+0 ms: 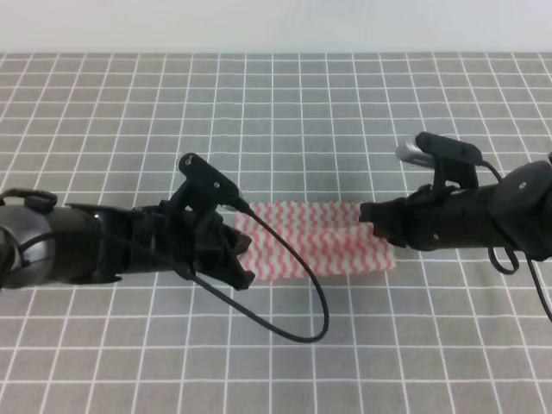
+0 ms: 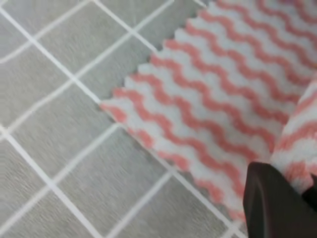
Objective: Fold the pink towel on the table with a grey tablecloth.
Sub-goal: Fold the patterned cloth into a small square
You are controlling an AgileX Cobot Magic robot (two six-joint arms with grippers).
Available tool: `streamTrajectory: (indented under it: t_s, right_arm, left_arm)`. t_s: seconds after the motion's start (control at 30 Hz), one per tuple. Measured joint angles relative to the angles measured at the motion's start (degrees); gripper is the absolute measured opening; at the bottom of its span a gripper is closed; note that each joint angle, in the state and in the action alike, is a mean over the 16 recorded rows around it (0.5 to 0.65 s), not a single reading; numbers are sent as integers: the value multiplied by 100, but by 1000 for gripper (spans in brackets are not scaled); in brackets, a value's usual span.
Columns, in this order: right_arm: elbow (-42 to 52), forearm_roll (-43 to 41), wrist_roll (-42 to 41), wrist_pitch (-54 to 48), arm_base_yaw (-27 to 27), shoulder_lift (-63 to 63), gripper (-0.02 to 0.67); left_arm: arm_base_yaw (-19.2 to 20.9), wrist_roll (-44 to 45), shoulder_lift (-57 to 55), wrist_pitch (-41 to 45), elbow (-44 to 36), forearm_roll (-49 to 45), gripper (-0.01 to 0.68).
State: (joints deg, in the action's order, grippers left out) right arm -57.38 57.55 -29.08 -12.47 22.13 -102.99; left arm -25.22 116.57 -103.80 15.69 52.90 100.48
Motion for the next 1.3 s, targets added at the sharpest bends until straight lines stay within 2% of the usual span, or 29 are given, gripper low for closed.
streamTrajectory:
  t_s: [1.3]
  right_arm:
    - [-370, -12, 0, -164, -220, -438, -15]
  left_arm:
    - [3, 35, -352, -313, 417, 20, -3]
